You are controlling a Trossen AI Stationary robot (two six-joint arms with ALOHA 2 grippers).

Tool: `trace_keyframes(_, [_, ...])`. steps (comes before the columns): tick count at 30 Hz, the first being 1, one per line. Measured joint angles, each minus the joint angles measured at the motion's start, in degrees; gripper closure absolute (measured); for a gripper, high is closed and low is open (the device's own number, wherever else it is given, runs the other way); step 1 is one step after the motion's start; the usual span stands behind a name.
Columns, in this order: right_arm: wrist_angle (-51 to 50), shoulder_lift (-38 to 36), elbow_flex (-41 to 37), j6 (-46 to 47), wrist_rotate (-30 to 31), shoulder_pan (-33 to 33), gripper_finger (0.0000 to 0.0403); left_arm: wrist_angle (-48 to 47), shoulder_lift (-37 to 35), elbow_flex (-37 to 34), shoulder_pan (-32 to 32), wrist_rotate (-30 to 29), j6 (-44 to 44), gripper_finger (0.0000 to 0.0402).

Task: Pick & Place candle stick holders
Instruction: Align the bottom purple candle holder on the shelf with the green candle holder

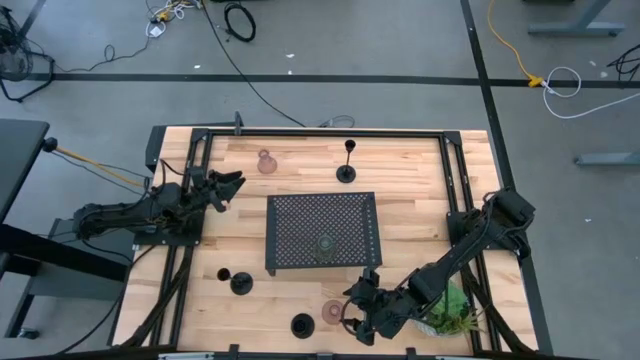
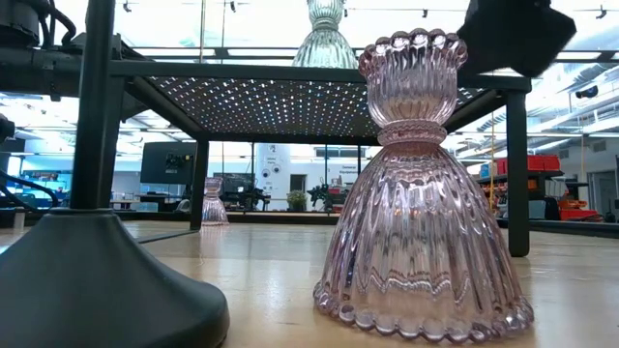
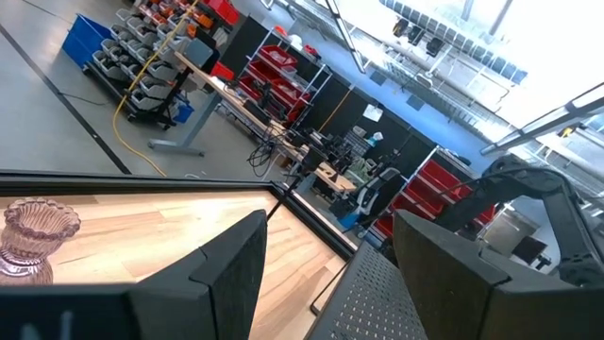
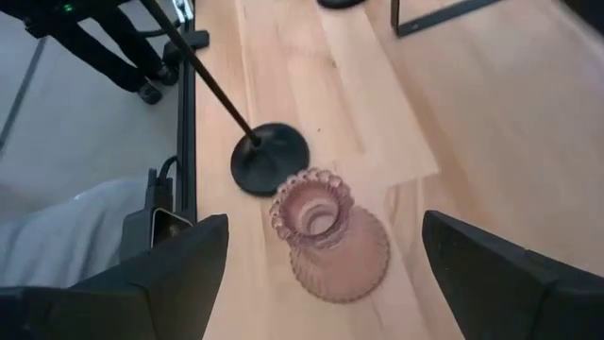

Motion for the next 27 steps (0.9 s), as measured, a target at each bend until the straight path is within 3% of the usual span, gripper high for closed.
trace_keyframes(27, [12.8, 9.4, 0.0, -0.9, 0.4, -0.7, 0.0053, 0.0, 0.0, 0.0, 0.0, 0.0, 0.1, 0.0168])
